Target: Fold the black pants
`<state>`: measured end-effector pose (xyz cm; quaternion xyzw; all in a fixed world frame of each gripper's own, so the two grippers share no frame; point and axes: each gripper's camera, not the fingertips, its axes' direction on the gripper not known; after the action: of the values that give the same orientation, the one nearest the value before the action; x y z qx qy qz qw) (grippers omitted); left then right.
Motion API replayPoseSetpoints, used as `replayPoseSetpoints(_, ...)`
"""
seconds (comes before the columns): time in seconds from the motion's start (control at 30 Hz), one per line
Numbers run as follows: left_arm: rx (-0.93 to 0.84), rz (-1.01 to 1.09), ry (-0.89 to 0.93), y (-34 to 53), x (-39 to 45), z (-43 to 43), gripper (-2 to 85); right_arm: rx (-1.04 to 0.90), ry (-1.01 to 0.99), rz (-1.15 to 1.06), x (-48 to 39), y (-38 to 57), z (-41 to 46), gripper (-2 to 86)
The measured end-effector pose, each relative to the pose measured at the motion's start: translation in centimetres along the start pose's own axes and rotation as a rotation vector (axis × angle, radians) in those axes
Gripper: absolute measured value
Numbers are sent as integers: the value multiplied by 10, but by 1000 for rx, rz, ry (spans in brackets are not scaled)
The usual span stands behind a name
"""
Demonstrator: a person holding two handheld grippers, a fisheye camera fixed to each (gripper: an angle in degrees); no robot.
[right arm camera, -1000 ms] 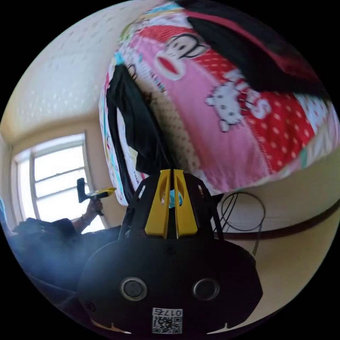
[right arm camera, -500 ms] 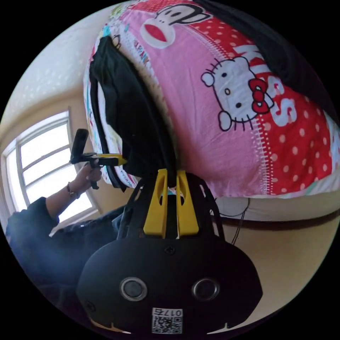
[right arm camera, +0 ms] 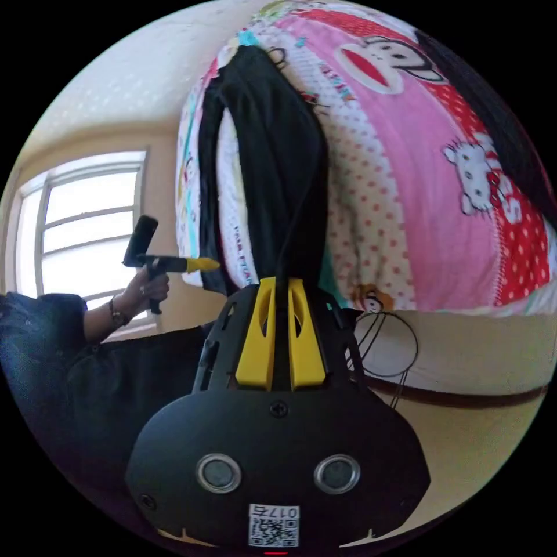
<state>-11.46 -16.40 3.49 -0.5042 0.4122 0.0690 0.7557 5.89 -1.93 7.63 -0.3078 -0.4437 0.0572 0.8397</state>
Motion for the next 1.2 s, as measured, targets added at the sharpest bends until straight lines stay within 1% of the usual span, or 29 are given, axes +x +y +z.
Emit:
replayPoseSetpoints(0.03, 9, 66, 21, -11, 16, -4, 153, -32, -27, -82, -28, -9, 9, 30)
replayPoseSetpoints(0.07, 16, 86, 17, -16, 23, -6, 157, -54, -46, -154, -54, -17, 18, 30)
replayPoseSetpoints(0.17, -11, 166, -9, -35, 49, -1, 165, -126, -71, -282, -101, -41, 42, 31)
replayPoseSetpoints(0.2, -43, 168, -60, -37, 53, 4, 146, -148, -67, -300, -107, -46, 47, 31)
replayPoseSetpoints(0.23, -66, 138, -169, -34, 53, 7, 102, -194, -49, -336, -113, -53, 55, 32)
replayPoseSetpoints(0.3, -47, 135, -263, -24, 50, 6, 26, -295, -44, -401, -114, -65, 61, 34)
replayPoseSetpoints(0.33, -25, 134, -225, -16, 46, 4, 14, -397, -84, -463, -111, -75, 61, 36)
replayPoseSetpoints(0.37, -8, 125, -195, -13, 44, 2, 11, -548, -201, -536, -108, -90, 58, 40)
replayPoseSetpoints(0.4, 30, 106, -139, -6, 39, -2, 6, -628, -269, -558, -105, -99, 56, 42)
replayPoseSetpoints(0.43, 57, 99, -112, 0, 36, -3, 4, -750, -398, -575, -97, -124, 50, 45)
replayPoseSetpoints(0.47, 67, 96, -112, 2, 35, -4, 3, -768, -468, -556, -87, -159, 39, 46)
replayPoseSetpoints(0.5, 82, 96, -129, 7, 33, -4, 1, -742, -483, -547, -82, -181, 32, 47)
replayPoseSetpoints(0.53, 94, 111, -150, 11, 33, -3, 0, -620, -473, -530, -71, -230, 15, 50)
replayPoseSetpoints(0.57, 98, 124, -157, 13, 33, -2, -1, -425, -435, -501, -58, -283, -5, 55)
replayPoseSetpoints(0.6, 103, 155, -161, 17, 33, 1, -1, -304, -397, -459, -48, -311, -16, 59)
replayPoseSetpoints(0.67, 112, 186, -164, 24, 31, 4, -2, 146, -193, -146, -1, -401, -43, 87)
replayPoseSetpoints(0.7, 121, 195, -161, 28, 27, 4, -3, 233, -135, -70, 10, -417, -46, 99)
replayPoseSetpoints(0.73, 135, 203, -152, 33, 23, 3, -3, 358, -16, 94, 29, -444, -45, 124)
replayPoseSetpoints(0.77, 141, 208, -143, 35, 21, 2, -3, 424, 27, 166, 38, -468, -37, 136)
replayPoseSetpoints(0.9, 198, 250, -47, 49, -4, -11, -4, 422, 100, 159, 27, -529, 5, 133)
replayPoseSetpoints(1.0, 254, 224, 40, 71, -40, -28, -5, 454, 200, 126, -4, -554, 29, 78)
replayPoseSetpoints(1.03, 276, 205, 73, 85, -57, -38, -5, 444, 238, 115, -18, -562, 41, 50)
replayPoseSetpoints(1.07, 294, 200, 91, 93, -66, -44, -6, 435, 256, 81, -36, -569, 55, 43)
replayPoseSetpoints(1.17, 400, 186, 215, 140, -122, -82, -6, 402, 215, -44, -88, -588, 95, 32)
replayPoseSetpoints(1.2, 439, 137, 263, 159, -150, -96, -6, 397, 204, -57, -99, -592, 105, 30)
